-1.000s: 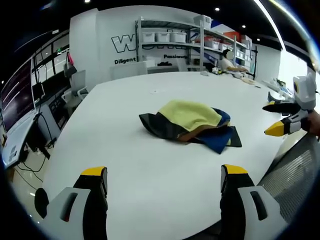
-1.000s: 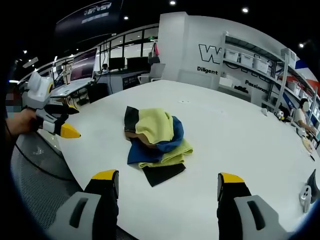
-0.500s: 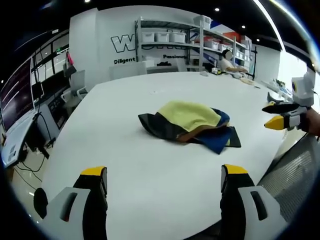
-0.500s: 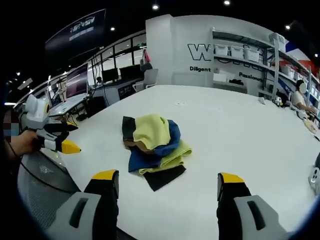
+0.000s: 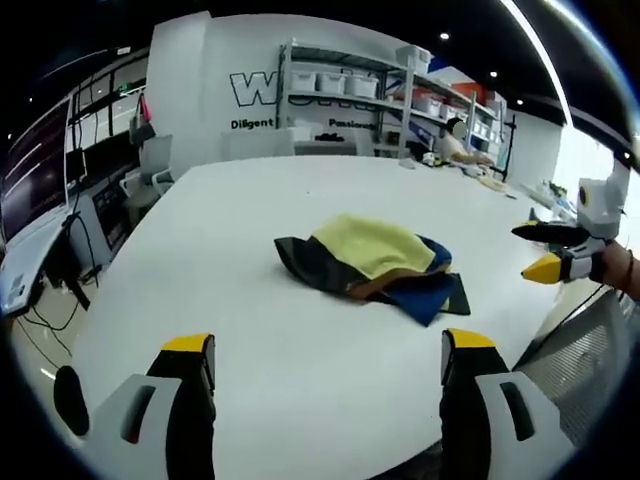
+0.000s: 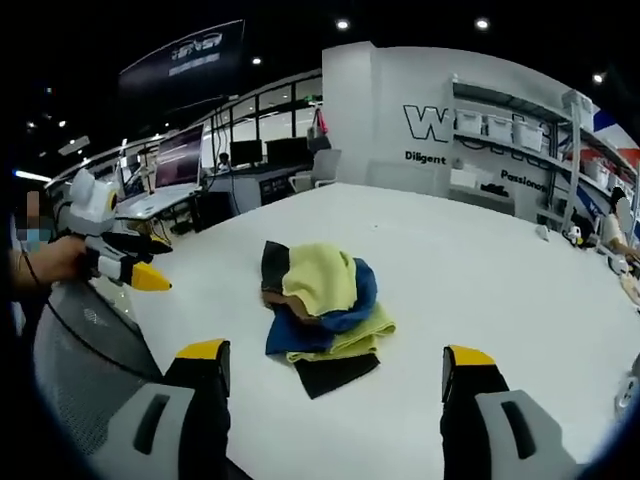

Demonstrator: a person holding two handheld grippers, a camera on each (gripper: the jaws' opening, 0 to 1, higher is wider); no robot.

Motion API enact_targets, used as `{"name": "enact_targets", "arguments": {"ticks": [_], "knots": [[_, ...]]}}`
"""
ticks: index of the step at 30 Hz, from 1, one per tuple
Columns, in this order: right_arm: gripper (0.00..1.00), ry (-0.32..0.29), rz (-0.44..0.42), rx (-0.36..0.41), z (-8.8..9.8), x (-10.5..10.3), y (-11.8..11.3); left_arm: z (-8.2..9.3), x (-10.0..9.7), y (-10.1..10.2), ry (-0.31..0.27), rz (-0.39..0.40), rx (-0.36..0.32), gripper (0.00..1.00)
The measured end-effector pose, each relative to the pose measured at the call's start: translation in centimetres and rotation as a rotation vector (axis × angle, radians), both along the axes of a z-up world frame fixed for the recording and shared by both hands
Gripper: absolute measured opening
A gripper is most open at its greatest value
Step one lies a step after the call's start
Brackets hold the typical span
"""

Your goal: Fold the garment on the visible template until the final outline fits inside the template.

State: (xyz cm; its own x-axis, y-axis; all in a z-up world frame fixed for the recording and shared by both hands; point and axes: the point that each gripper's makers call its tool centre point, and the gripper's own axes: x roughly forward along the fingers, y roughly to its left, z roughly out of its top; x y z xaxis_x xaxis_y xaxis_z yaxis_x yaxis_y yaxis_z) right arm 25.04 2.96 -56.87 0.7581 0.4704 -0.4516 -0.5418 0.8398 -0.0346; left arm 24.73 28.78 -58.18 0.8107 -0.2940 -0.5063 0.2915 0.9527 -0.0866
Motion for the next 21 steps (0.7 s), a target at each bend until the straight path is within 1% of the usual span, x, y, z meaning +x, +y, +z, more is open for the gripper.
{"name": "enact_targets", "arguments": {"ticks": [2, 3, 9, 11, 17, 21], "knots": [[0.84, -0.019, 0.023, -0.042, 0.2, 0.2, 0.0, 0.7, 0.6, 0.0, -0.022, -0.001, -0.012, 0.91], [0.85, -0.024, 0.028, -0.051, 0.2, 0.3, 0.1, 1.0, 0.8, 0.0, -0.025, 0.0, -0.013, 0.91], [0.84, -0.033, 0.055, -0.071, 0.4, 0.9, 0.5, 1.9, 2.0, 0.1, -0.044, -0.004, 0.002, 0.92], [0.83, -0.032, 0.059, -0.069, 0.5, 1.1, 0.5, 2.0, 2.1, 0.1, -0.046, -0.007, 0.008, 0.92], [0.83, -0.025, 0.063, -0.056, 0.7, 1.9, 0.5, 1.7, 2.8, 0.1, -0.034, -0.017, 0.025, 0.91], [0.83, -0.038, 0.068, -0.051, 1.1, 2.4, 0.7, 1.3, 3.3, 0.1, -0.023, -0.015, 0.038, 0.9]]}}
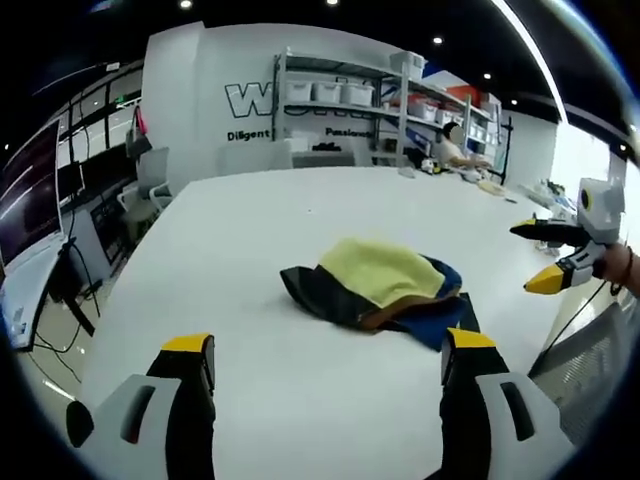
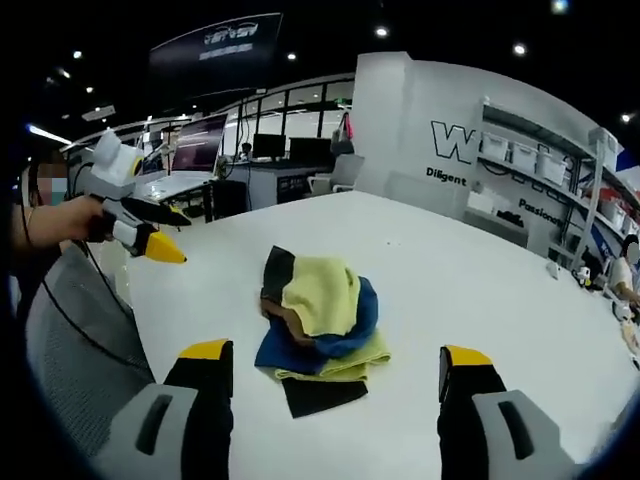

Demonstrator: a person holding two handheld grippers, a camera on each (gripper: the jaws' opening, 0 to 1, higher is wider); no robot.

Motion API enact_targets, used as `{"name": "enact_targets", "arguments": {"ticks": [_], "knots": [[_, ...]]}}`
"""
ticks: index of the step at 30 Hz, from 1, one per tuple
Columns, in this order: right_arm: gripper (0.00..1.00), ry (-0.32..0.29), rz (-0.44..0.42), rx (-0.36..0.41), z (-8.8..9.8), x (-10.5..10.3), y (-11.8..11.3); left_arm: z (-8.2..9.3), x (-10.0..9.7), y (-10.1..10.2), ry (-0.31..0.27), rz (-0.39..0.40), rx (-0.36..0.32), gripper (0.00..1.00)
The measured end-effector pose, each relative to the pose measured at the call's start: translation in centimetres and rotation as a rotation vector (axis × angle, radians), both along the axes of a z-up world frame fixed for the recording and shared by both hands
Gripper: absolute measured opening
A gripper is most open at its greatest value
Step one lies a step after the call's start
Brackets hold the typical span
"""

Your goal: Fold the garment on the visible template until the final outline fits inside the template.

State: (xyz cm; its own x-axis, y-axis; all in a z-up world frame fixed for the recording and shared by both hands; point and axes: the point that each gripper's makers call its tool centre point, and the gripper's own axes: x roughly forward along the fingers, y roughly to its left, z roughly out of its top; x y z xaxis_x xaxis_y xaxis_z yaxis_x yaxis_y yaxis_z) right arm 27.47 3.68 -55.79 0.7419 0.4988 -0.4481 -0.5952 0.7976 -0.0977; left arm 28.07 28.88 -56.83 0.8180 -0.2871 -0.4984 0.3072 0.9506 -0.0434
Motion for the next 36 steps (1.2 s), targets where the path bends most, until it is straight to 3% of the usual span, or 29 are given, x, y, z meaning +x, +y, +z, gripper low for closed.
{"name": "enact_targets", "arguments": {"ticks": [14, 19, 25, 36], "knots": [[0.74, -0.055, 0.075, -0.075, -0.5, 1.9, 1.1, -0.8, 2.0, -1.4, -0.001, -0.058, 0.024, 0.84], [0.72, -0.053, 0.093, -0.087, -0.9, 2.6, 1.5, -1.4, 2.3, -2.2, 0.015, -0.1, 0.034, 0.69], [0.69, -0.032, 0.114, -0.101, -2.1, 3.2, 2.1, -2.7, 2.8, -3.1, 0.041, -0.15, 0.07, 0.68], [0.58, -0.006, 0.194, -0.212, -5.3, 4.0, 3.0, -5.0, 3.9, -4.2, 0.089, -0.208, 0.107, 0.58]]}}
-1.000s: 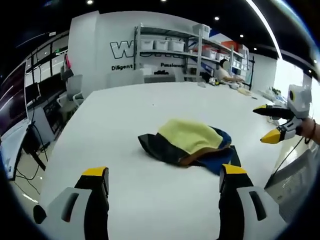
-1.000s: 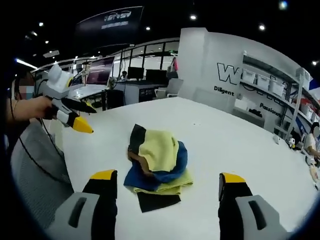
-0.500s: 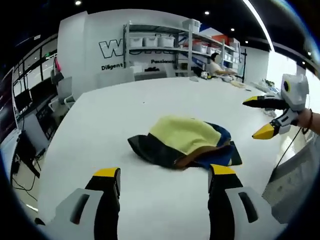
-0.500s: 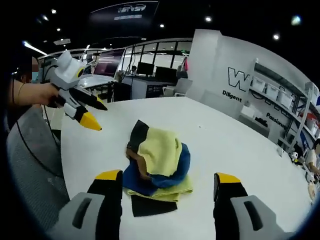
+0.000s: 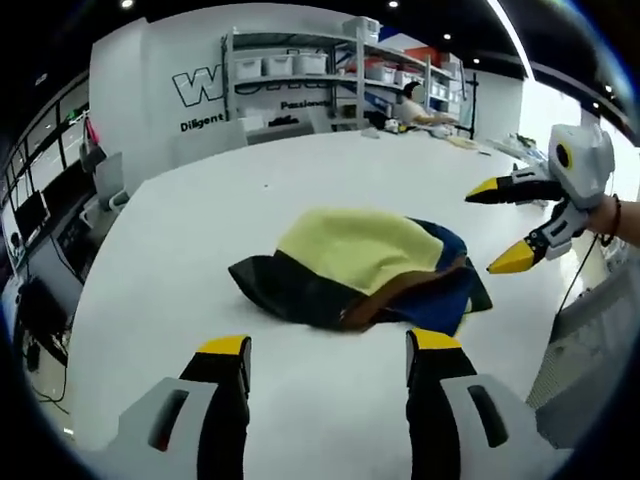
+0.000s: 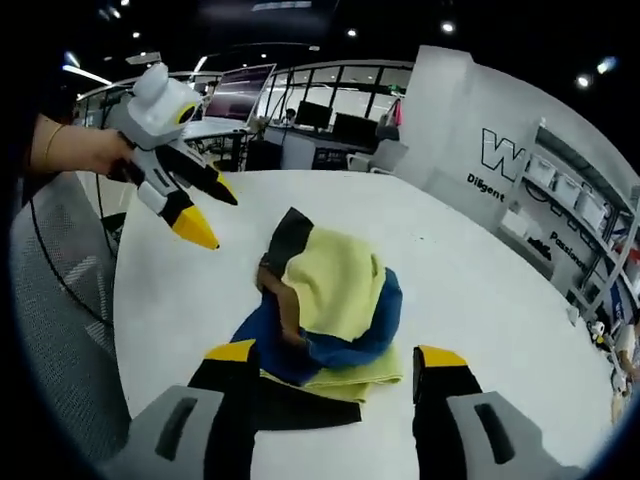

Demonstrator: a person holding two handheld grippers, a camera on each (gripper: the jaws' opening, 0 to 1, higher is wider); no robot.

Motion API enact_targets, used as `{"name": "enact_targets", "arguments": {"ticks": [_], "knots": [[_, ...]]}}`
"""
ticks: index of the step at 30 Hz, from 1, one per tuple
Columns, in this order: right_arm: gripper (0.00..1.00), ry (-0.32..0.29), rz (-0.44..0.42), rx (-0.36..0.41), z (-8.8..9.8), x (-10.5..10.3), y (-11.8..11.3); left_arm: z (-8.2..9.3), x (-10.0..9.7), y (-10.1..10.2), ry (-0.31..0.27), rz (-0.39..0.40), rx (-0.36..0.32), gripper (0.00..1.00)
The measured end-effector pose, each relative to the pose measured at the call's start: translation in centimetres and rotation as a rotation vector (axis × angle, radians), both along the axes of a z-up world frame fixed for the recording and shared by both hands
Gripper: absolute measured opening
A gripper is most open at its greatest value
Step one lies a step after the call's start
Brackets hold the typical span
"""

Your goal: Fold the garment on the visible template until the final outline fits inside the template.

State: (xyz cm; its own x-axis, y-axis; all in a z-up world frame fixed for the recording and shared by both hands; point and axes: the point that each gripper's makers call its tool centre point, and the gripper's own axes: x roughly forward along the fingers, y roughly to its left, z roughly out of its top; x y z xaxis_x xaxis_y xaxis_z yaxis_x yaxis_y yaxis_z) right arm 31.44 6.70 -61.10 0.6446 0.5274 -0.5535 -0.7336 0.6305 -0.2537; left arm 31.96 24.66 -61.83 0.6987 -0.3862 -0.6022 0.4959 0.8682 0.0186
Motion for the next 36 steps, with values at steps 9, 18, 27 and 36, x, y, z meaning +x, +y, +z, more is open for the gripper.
{"name": "enact_targets", "arguments": {"ticks": [9, 18, 27, 36], "knots": [[0.48, 0.028, 0.015, -0.016, -1.6, 0.9, 0.4, -1.9, 0.8, -1.2, 0.026, -0.062, 0.048, 0.46], [0.37, 0.044, 0.005, -0.049, -3.1, 1.4, 0.2, -3.0, 1.9, -2.0, -0.003, -0.115, 0.118, 0.41], [0.27, 0.034, 0.005, -0.071, -3.4, 2.1, -0.1, -4.1, 2.7, -3.2, -0.063, -0.254, 0.275, 0.37], [0.24, 0.021, 0.022, -0.095, -3.6, 2.3, -0.1, -4.5, 3.2, -3.6, -0.148, -0.39, 0.44, 0.35]]}}
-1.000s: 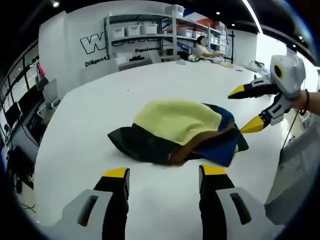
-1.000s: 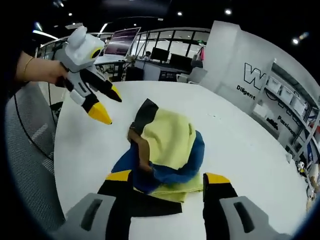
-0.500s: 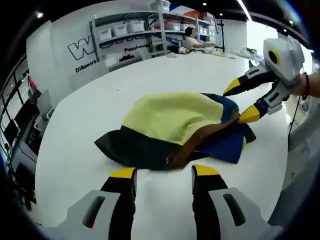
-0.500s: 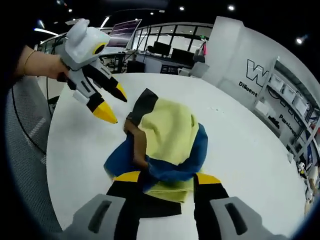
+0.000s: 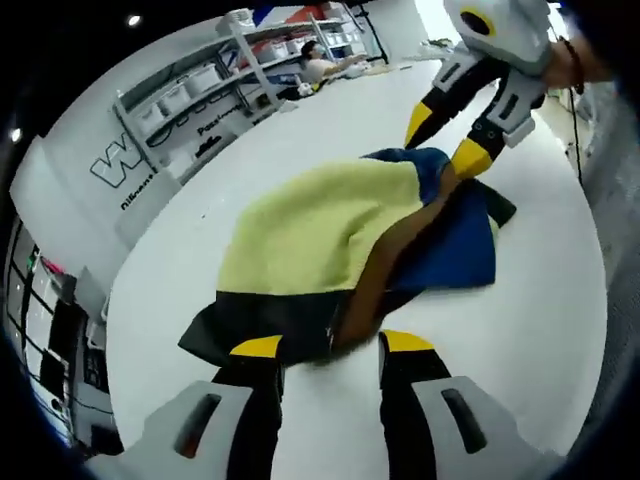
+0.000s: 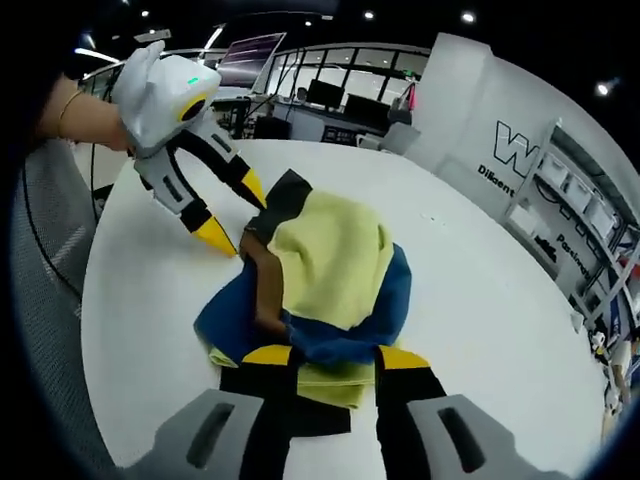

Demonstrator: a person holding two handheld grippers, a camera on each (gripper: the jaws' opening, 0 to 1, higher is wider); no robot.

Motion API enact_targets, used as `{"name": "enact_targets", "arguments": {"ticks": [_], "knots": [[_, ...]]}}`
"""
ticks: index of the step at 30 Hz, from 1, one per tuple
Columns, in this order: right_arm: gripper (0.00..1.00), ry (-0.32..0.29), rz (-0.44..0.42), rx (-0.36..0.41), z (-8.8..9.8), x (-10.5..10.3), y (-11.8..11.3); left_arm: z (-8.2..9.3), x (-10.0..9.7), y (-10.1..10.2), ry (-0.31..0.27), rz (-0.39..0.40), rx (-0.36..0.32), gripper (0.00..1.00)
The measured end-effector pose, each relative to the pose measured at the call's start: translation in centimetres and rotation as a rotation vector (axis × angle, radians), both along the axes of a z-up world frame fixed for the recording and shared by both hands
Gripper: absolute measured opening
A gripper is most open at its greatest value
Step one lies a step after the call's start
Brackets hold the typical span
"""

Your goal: Fold the garment on the visible template until the final outline fits inside the template.

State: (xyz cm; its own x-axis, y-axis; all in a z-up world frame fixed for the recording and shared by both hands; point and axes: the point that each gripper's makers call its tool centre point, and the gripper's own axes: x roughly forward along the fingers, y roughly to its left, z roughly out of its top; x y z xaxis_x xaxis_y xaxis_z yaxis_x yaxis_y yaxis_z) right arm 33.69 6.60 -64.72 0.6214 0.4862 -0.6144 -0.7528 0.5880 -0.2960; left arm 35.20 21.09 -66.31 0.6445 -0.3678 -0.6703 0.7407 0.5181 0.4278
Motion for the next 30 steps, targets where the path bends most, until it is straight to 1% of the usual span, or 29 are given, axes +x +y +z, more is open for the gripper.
{"name": "enact_targets", "arguments": {"ticks": [1, 4, 5, 6, 7, 8, 9, 11, 13, 15, 17, 18, 24, 26, 28, 30], "knots": [[0.23, -0.002, 0.007, -0.003, 0.0, 0.0, 0.1, 0.1, 0.3, -0.1, -0.026, -0.021, 0.016, 0.34], [0.22, -0.018, 0.023, -0.021, 0.0, 0.1, 0.3, 0.1, 0.5, -0.1, -0.043, -0.053, 0.051, 0.33], [0.21, -0.027, 0.031, -0.029, 0.1, 0.0, 0.4, 0.4, 0.8, 0.0, -0.073, -0.073, 0.086, 0.32], [0.2, -0.032, 0.038, -0.034, 0.1, 0.0, 0.4, 0.4, 0.9, -0.1, -0.087, -0.095, 0.108, 0.3], [0.2, -0.039, 0.045, -0.042, 0.1, -0.1, 0.5, 0.3, 0.9, -0.2, -0.091, -0.107, 0.12, 0.29], [0.19, -0.041, 0.046, -0.044, 0.2, -0.1, 0.5, 0.2, 0.8, -0.2, -0.098, -0.132, 0.151, 0.28], [0.18, -0.055, 0.059, -0.059, 0.2, -0.1, 0.6, 0.1, 0.8, -0.4, -0.107, -0.142, 0.154, 0.27], [0.17, -0.067, 0.073, -0.08, 0.2, -0.1, 0.6, 0.0, 0.7, -0.4, -0.088, -0.14, 0.143, 0.24], [0.18, -0.078, 0.081, -0.104, 0.3, -0.2, 0.5, 0.0, 0.8, -0.3, -0.092, -0.144, 0.151, 0.23], [0.18, -0.097, 0.082, -0.104, 0.7, -0.3, 0.5, 0.0, 0.9, -0.1, -0.096, -0.141, 0.164, 0.22], [0.19, -0.11, 0.083, -0.098, 1.2, -0.3, 0.6, -0.1, 0.8, 0.1, -0.087, -0.138, 0.159, 0.19], [0.2, -0.111, 0.088, -0.095, 1.2, -0.3, 0.6, -0.2, 0.8, 0.2, -0.075, -0.139, 0.149, 0.18], [0.28, -0.128, 0.101, -0.126, 1.2, 0.0, 0.6, -0.3, 1.0, 0.3, -0.056, -0.122, 0.145, 0.14], [0.25, -0.126, 0.128, -0.138, 1.0, -0.1, 0.9, -0.5, 0.9, 0.3, -0.054, -0.132, 0.155, 0.12], [0.21, -0.135, 0.163, -0.166, 0.8, -0.2, 1.2, -0.5, 0.9, 0.2, -0.051, -0.149, 0.165, 0.11], [0.12, -0.124, 0.203, -0.188, 0.3, -0.5, 1.6, -0.6, 1.0, 0.2, -0.04, -0.145, 0.153, 0.1]]}}
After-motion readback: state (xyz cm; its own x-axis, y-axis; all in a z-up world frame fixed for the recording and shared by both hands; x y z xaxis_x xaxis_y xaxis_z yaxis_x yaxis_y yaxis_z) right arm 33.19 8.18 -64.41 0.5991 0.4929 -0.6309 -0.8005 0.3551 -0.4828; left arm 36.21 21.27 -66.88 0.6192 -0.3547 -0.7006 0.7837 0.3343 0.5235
